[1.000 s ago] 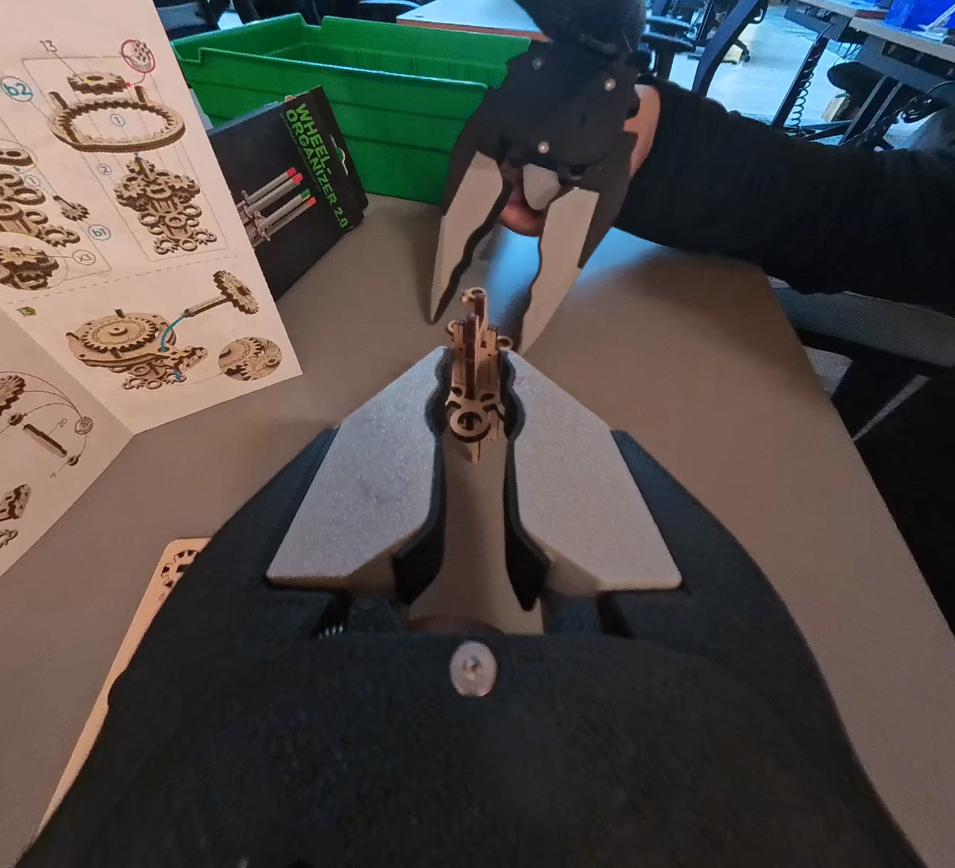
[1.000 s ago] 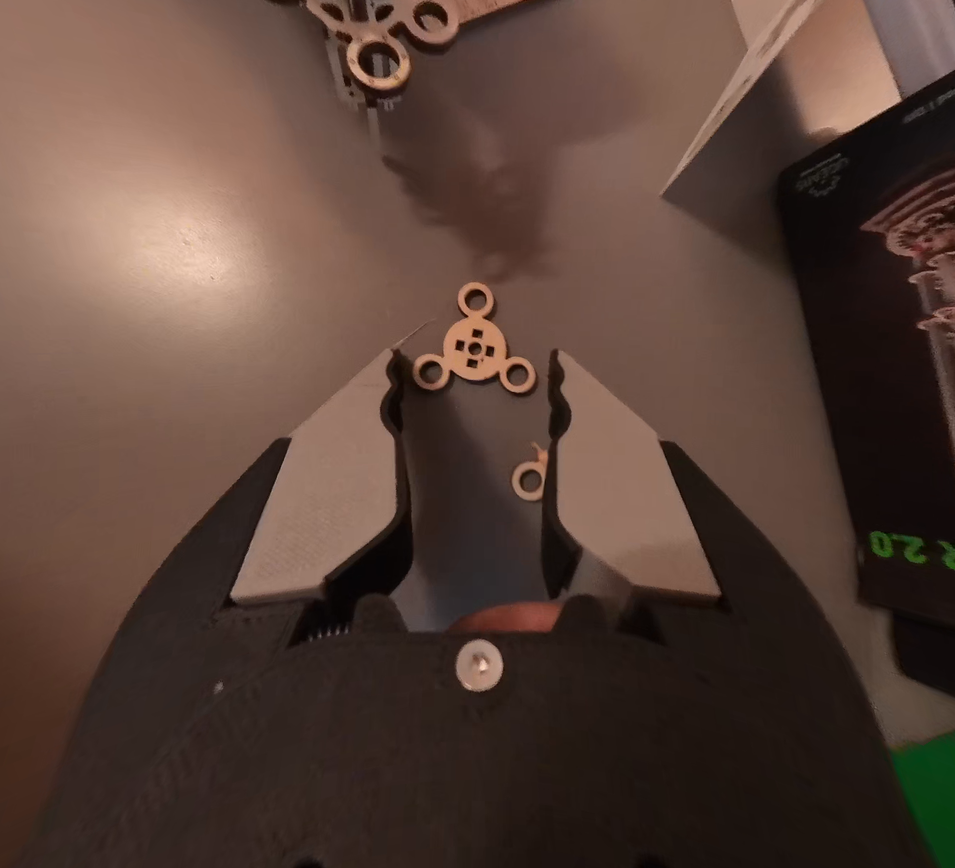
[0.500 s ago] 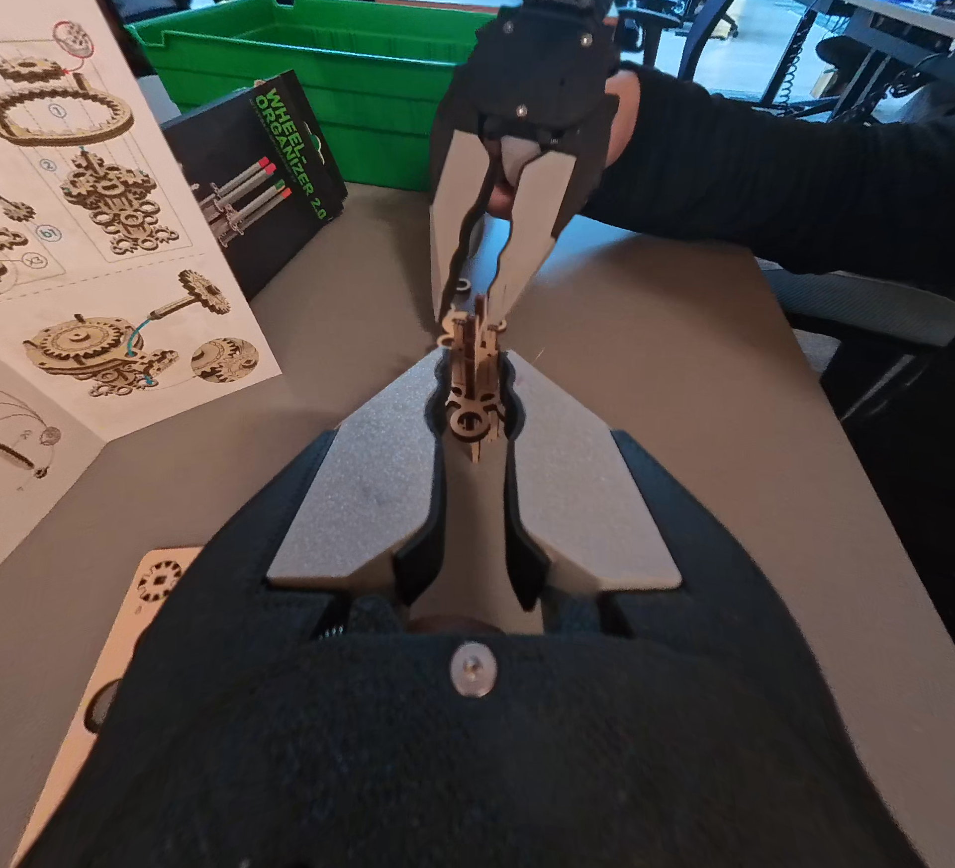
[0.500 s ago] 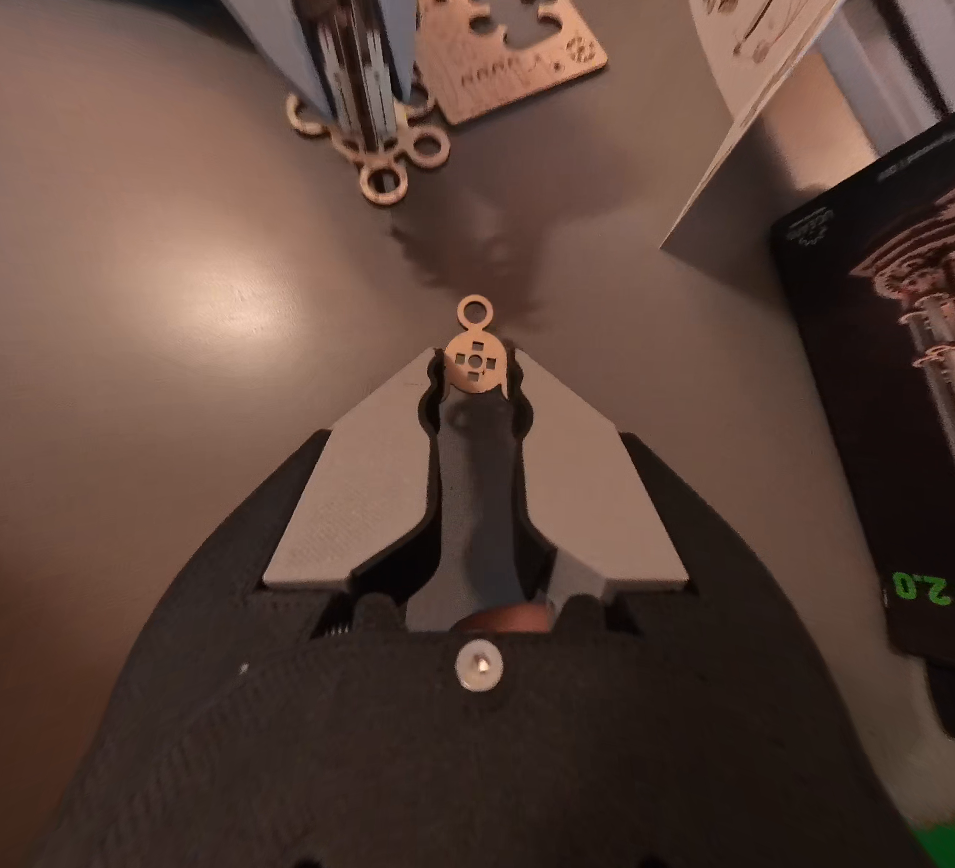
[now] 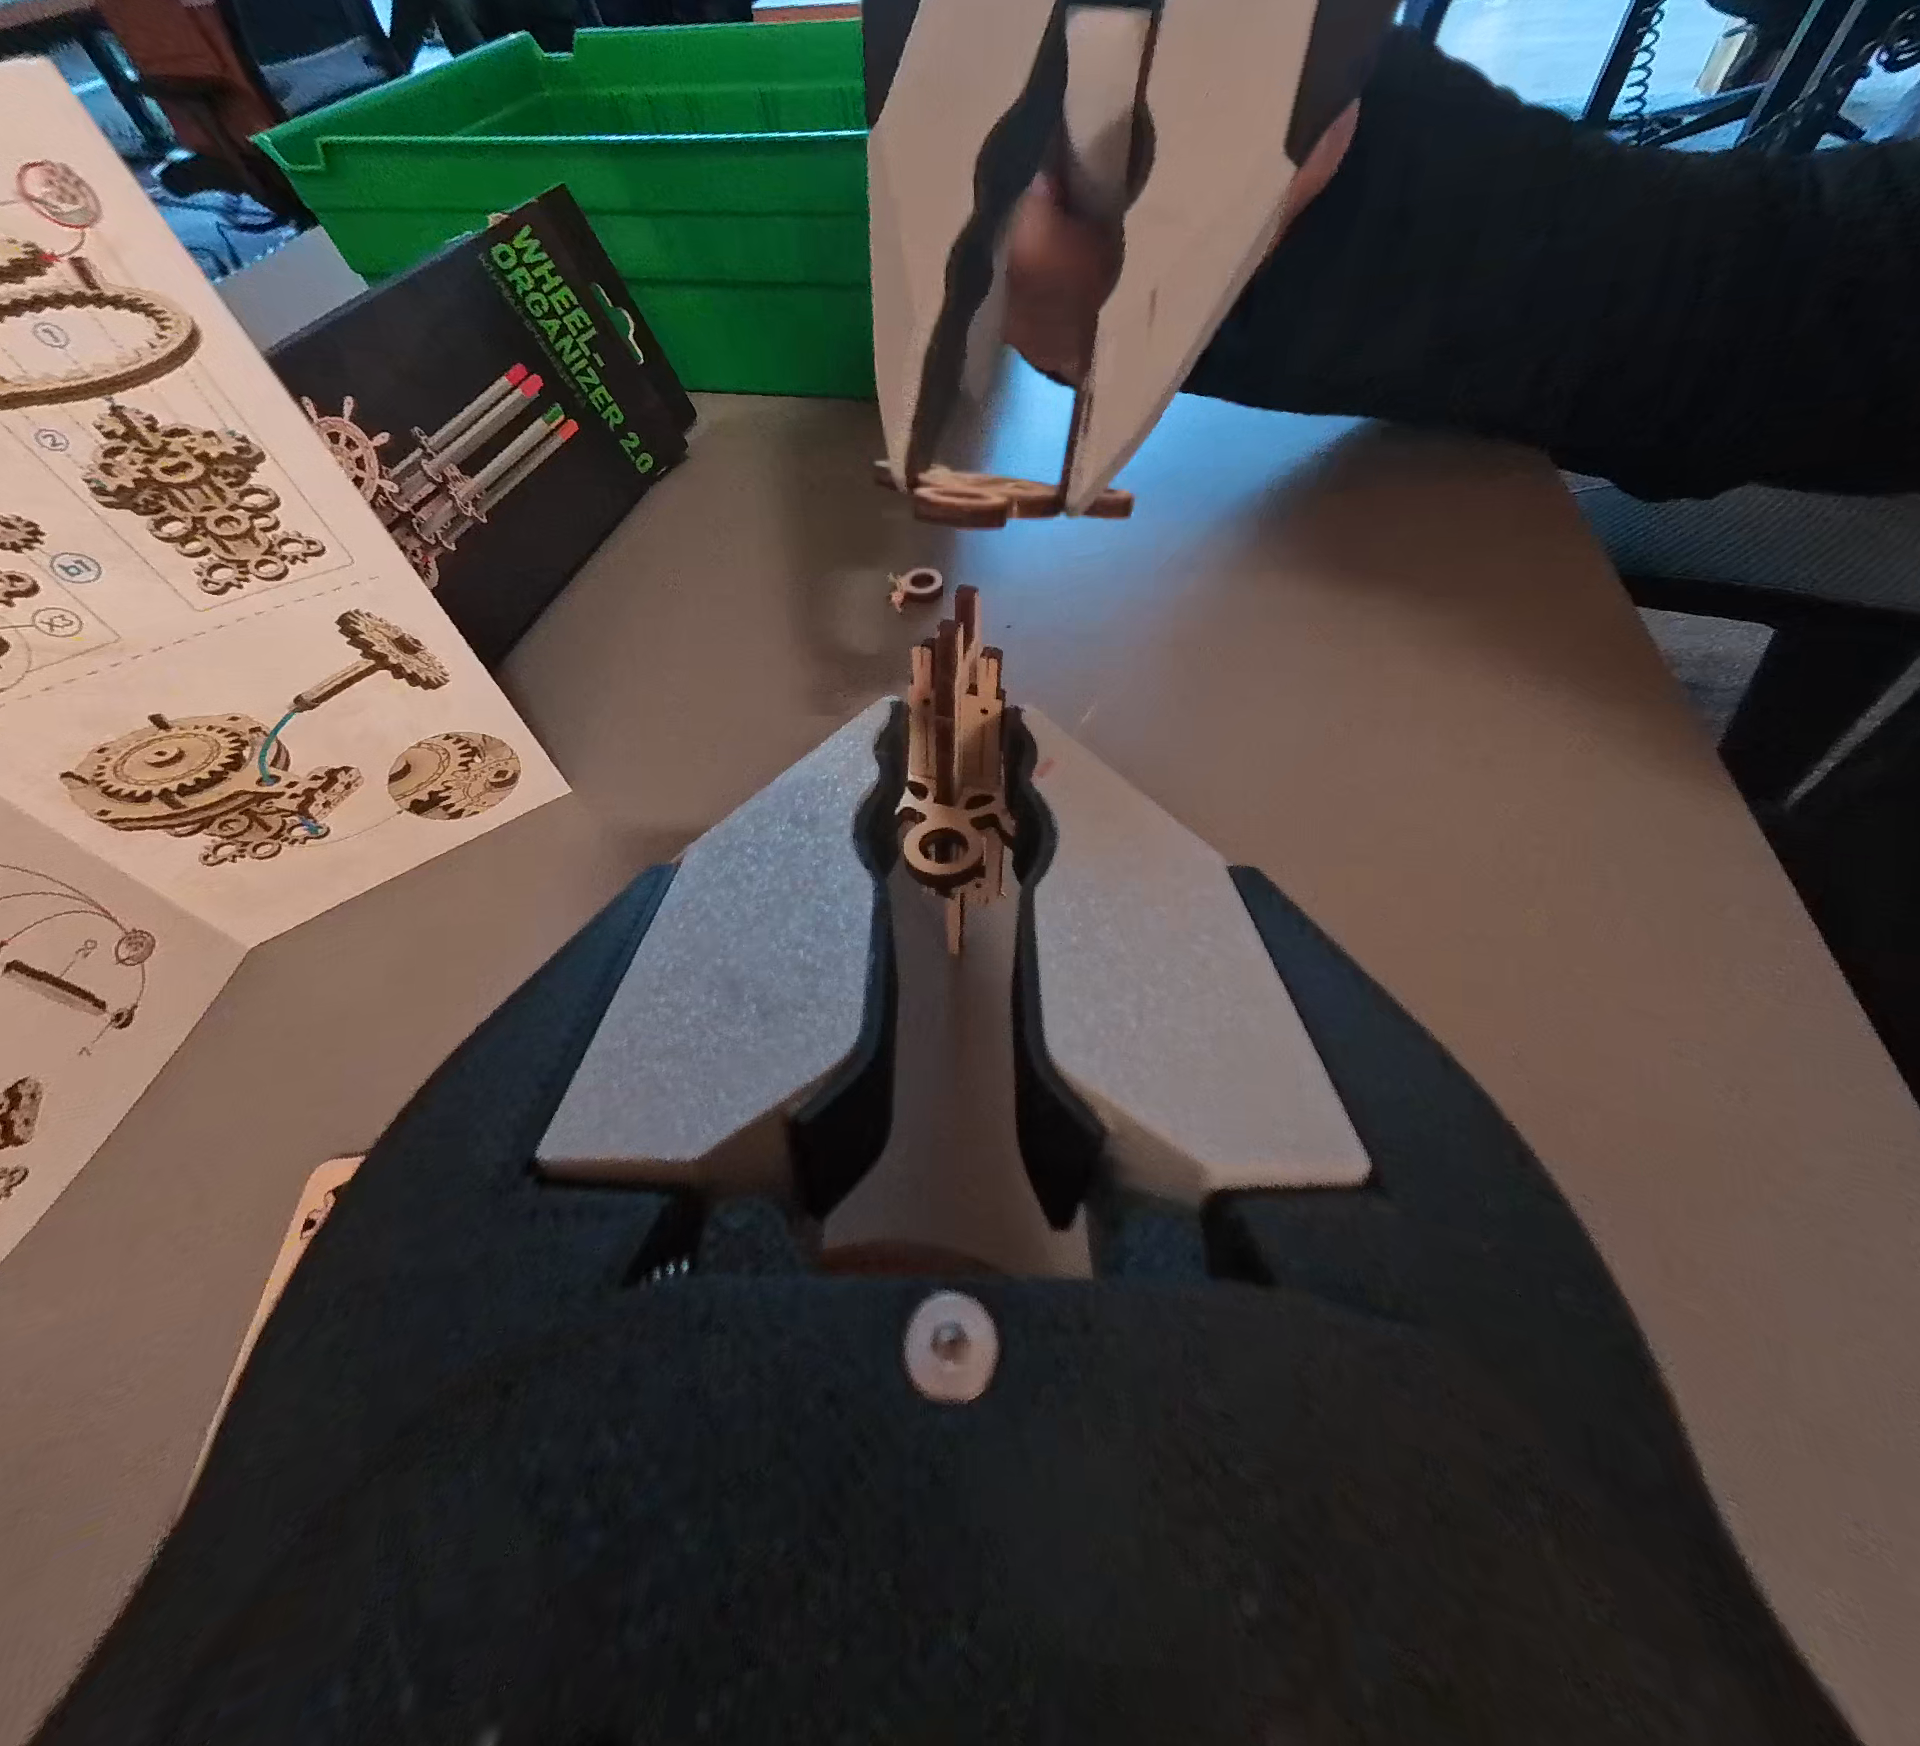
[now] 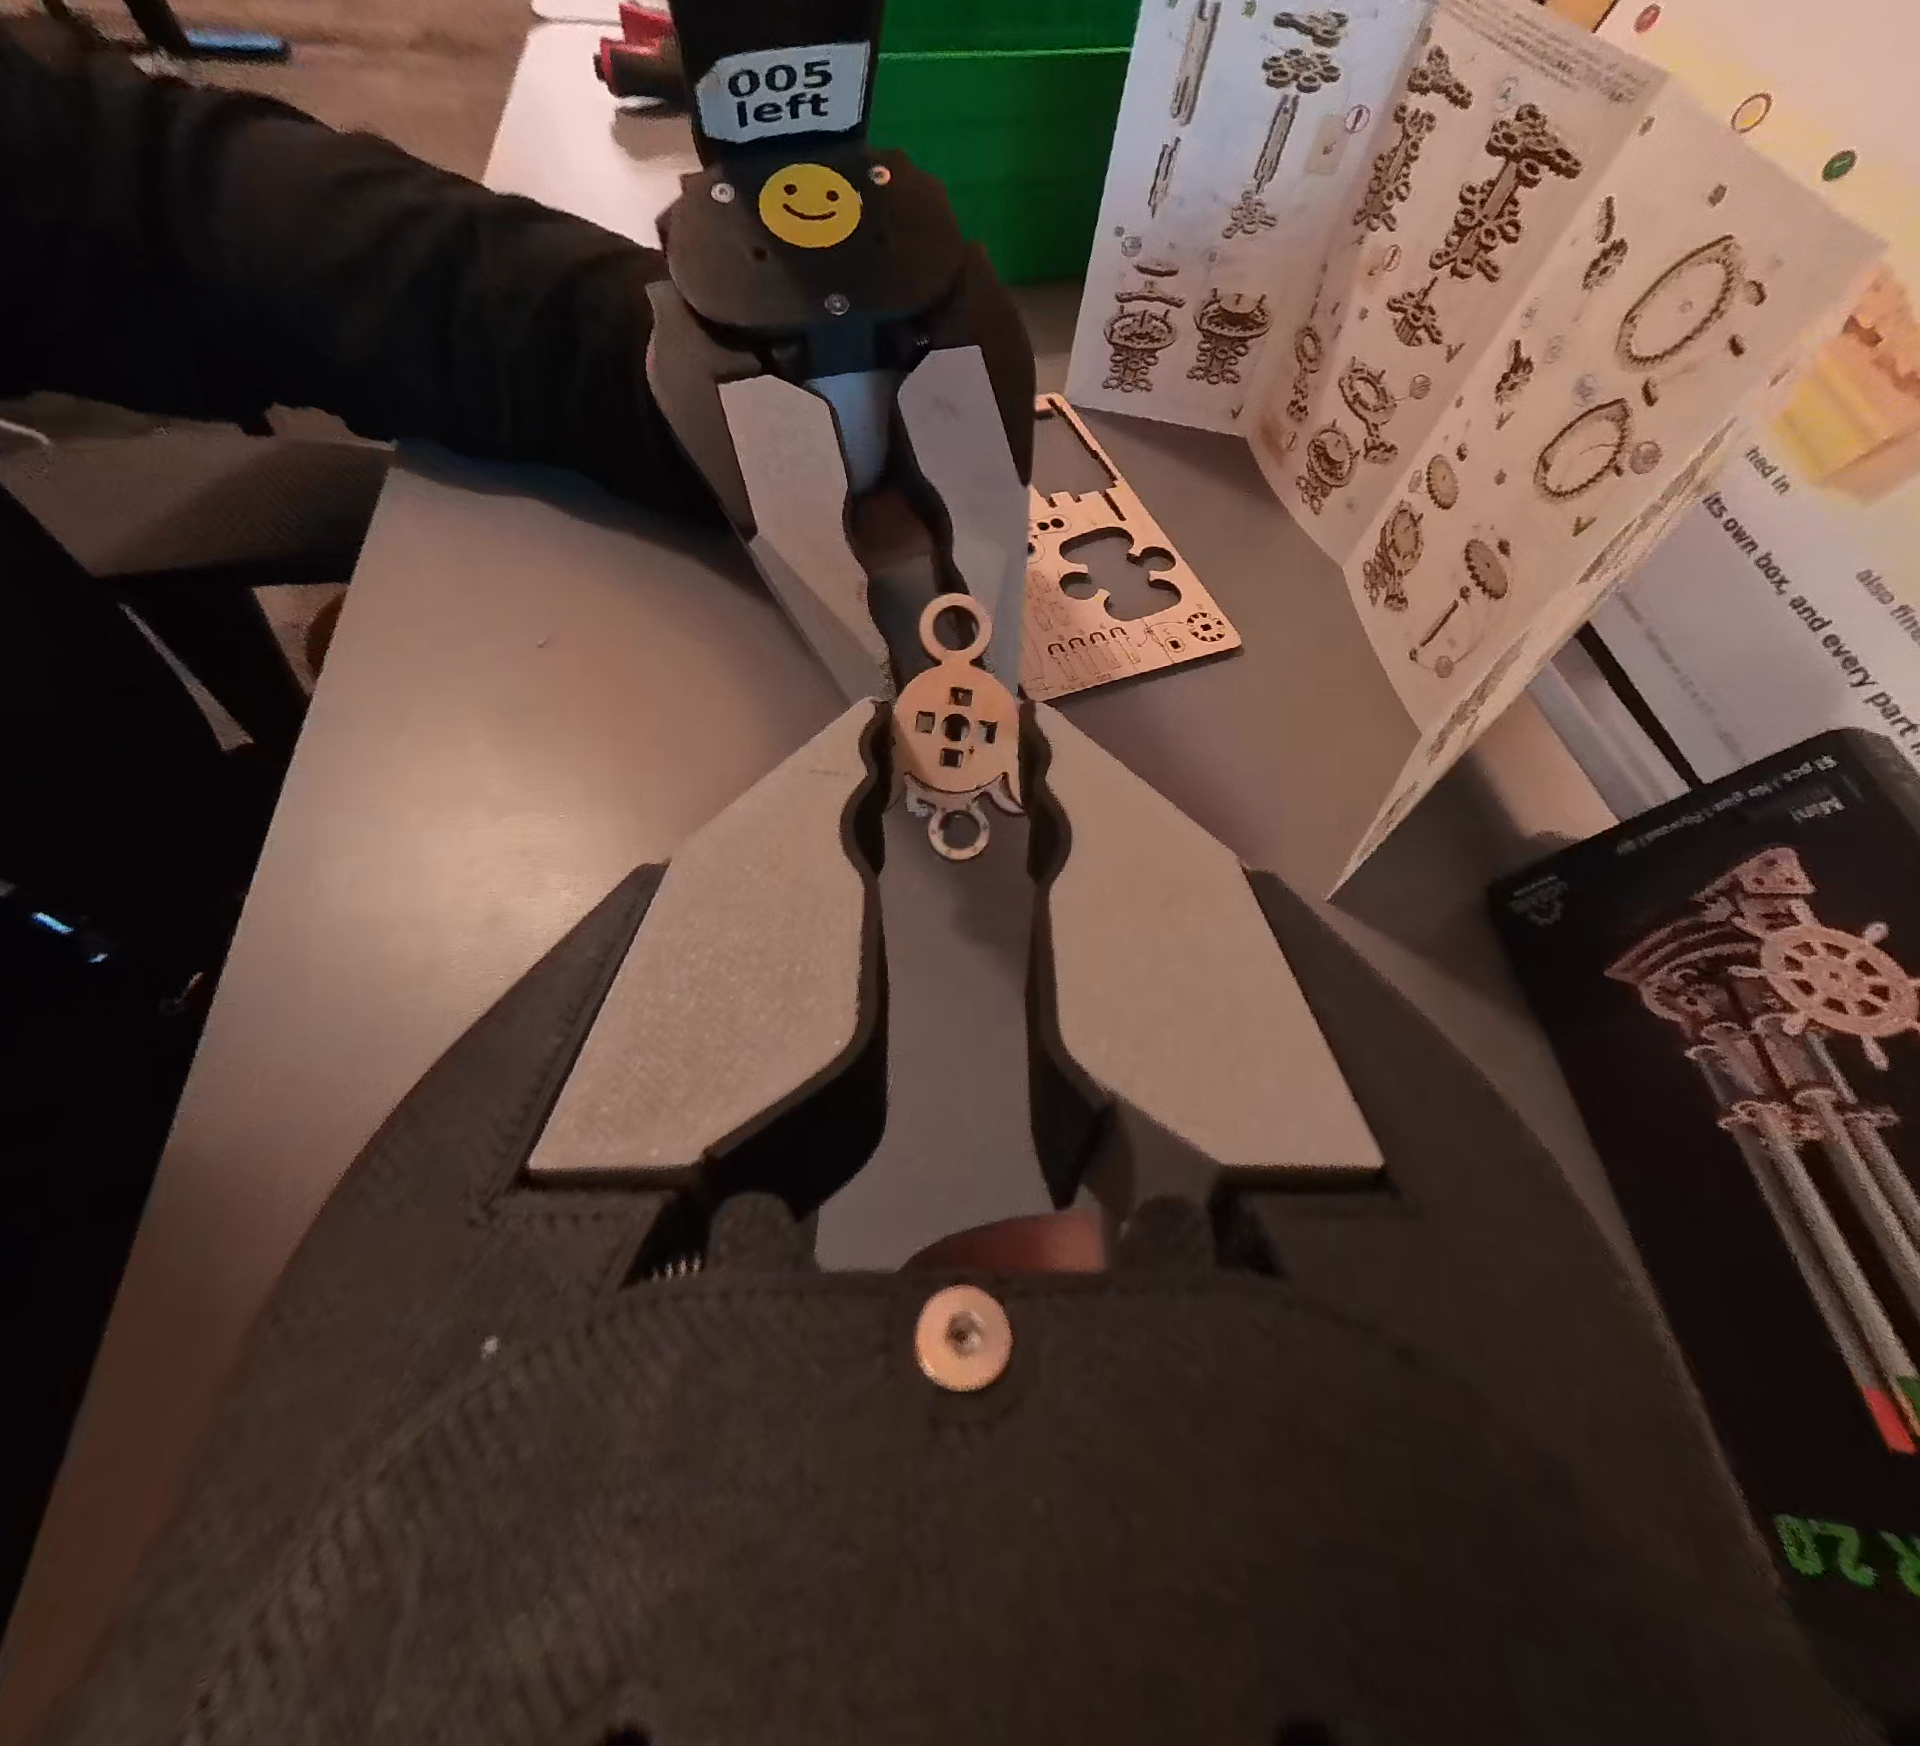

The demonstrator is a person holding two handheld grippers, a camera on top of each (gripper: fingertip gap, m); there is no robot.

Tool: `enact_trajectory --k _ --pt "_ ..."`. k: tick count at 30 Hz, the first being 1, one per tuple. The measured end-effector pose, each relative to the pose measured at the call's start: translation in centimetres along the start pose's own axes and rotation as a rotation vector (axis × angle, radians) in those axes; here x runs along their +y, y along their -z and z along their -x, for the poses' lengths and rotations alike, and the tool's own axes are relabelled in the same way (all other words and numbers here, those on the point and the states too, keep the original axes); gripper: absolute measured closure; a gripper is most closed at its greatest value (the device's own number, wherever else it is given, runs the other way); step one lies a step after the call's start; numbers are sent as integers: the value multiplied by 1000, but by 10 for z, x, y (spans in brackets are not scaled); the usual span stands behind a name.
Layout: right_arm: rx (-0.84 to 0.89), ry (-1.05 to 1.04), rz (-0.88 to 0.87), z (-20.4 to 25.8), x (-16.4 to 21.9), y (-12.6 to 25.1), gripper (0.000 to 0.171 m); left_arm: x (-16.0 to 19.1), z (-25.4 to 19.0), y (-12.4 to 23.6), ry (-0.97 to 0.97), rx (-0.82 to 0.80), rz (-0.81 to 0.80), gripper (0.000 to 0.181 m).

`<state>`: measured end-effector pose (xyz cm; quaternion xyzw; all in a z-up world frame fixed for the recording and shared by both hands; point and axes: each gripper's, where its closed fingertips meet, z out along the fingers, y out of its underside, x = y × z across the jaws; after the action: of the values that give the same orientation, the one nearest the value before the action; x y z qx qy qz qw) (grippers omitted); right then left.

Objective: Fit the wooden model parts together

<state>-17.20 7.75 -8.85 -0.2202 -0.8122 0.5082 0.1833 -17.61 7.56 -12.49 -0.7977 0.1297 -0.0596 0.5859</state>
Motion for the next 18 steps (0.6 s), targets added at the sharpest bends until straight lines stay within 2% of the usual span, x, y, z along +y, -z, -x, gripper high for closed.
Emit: enact_trajectory --k 8,13,18 --pt "78 9 9 -10 -1 4 151 1 -11 4 -98 51 -17 167" --pt "55 -27 -18 -8 0 12 151 0 -16 5 -132 67 -24 167" --pt "64 -31 82 -11 22 9 151 -3 -16 9 -146 77 -53 167"
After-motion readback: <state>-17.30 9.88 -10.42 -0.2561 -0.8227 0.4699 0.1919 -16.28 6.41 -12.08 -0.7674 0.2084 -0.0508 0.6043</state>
